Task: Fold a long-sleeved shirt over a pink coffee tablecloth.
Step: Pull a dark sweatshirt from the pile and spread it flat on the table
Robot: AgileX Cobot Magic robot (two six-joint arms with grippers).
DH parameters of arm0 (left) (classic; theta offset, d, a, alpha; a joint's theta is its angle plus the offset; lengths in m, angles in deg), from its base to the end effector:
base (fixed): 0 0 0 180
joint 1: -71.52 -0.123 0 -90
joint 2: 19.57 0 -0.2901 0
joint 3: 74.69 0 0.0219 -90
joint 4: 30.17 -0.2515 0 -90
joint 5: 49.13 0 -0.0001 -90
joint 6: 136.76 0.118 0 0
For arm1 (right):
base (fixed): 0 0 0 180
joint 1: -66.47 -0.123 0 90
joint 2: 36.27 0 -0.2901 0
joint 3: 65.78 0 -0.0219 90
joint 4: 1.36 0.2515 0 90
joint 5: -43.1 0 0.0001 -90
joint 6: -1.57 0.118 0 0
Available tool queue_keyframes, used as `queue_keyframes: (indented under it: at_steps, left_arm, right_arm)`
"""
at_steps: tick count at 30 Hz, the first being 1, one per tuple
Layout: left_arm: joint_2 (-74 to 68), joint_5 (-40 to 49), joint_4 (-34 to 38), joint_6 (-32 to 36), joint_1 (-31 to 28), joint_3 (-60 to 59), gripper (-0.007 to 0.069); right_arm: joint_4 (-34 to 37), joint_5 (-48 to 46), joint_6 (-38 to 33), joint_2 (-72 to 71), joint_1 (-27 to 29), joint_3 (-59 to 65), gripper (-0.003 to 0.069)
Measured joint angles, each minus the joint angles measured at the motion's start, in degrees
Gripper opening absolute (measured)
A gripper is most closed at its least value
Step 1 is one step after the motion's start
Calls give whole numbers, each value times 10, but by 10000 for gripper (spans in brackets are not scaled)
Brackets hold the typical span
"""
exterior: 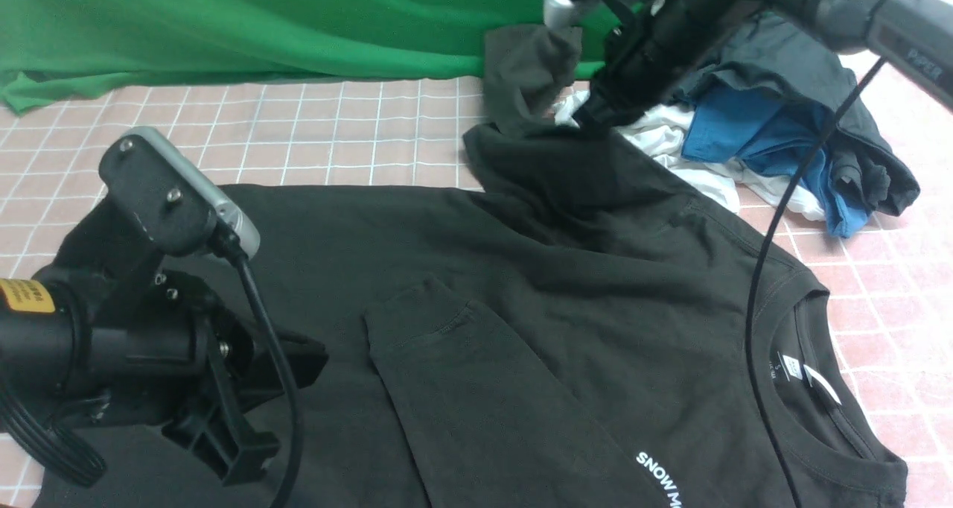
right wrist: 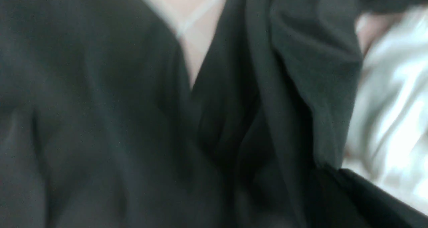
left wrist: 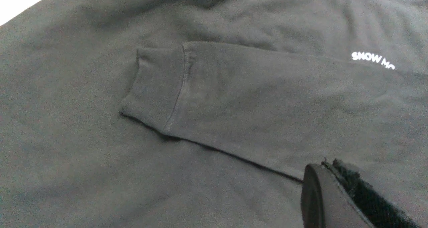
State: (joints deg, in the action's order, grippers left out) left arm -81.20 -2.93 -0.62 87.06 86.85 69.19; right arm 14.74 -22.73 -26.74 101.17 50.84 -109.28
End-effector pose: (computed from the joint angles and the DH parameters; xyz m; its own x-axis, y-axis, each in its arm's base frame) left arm 0.1675 -0.0895 0.2816 -0.5044 0.5075 -0.6986 0.7139 0.7002 -0.0069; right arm 0.4803 0.1654 0.2172 -0.7075 -0.5673 -0.4215 -0.6543 0.7512 0.0872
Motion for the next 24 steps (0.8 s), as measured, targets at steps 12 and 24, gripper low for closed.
queue_keyframes:
  at_steps: [12, 24]
  left_arm:
    - [0, 0, -28, 4, 0, 0, 17]
    - [0, -3, -32, 4, 0, 0, 17]
  right_arm:
    - [-7, -24, 66, 3, 8, 75, 178]
    - [-8, 212, 76, 17, -1, -64, 576]
